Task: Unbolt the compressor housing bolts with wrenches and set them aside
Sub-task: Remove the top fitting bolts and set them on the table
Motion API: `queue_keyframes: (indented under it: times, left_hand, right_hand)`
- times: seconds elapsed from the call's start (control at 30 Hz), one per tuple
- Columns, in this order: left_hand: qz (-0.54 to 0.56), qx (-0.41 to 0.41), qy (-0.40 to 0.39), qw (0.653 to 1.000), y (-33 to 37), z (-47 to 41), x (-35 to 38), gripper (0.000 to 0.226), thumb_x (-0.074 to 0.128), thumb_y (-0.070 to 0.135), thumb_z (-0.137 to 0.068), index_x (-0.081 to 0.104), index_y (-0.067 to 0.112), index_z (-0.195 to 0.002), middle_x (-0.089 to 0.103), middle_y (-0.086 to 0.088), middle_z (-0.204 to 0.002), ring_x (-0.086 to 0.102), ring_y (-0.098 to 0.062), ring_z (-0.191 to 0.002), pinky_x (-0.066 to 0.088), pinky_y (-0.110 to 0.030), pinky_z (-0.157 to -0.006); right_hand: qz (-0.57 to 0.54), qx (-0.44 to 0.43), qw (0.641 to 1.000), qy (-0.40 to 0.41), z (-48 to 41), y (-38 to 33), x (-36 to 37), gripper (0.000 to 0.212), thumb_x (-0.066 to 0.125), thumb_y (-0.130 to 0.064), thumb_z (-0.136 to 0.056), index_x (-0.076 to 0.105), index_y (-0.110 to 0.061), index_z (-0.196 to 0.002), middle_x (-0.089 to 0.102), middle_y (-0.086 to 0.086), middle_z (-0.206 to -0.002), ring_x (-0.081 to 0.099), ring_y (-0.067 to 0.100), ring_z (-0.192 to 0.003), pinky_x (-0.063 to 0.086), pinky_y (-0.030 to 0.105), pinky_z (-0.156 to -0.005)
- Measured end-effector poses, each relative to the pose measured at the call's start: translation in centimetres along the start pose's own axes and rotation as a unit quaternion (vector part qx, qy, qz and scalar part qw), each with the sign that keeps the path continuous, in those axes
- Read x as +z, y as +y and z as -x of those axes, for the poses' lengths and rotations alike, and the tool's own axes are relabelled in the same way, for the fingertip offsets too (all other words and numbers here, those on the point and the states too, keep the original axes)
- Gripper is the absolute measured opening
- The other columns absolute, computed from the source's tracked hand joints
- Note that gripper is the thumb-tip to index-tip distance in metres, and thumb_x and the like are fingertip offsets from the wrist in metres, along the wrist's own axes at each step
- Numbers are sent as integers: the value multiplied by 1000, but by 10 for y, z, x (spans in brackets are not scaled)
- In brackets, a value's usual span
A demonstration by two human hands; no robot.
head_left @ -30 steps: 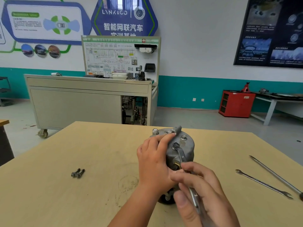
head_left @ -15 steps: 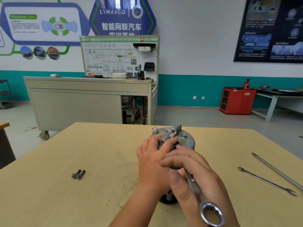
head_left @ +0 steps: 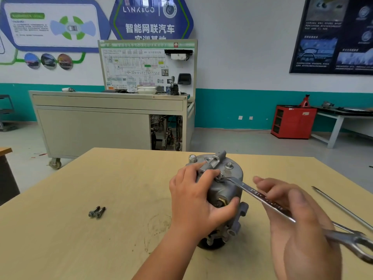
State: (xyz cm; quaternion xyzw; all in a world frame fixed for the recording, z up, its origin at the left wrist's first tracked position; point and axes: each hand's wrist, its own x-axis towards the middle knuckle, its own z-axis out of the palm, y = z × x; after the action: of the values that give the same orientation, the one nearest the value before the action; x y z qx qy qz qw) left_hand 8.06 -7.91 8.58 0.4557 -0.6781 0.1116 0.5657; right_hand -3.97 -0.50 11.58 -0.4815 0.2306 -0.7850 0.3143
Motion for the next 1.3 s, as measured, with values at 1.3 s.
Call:
queue_keyframes:
  times: [1.3]
  left_hand:
    - [12, 16, -42, 999, -8, 2, -11, 74, 60, 62, -62, 62, 6, -110, 65, -4, -104, 55, -21, -100, 41, -28, -84]
  right_hand:
    - [476, -254, 628, -561, -92, 30, 116, 26, 51, -30, -96, 67, -11, -104, 67, 4, -93, 60, 20, -84, 44, 33, -69]
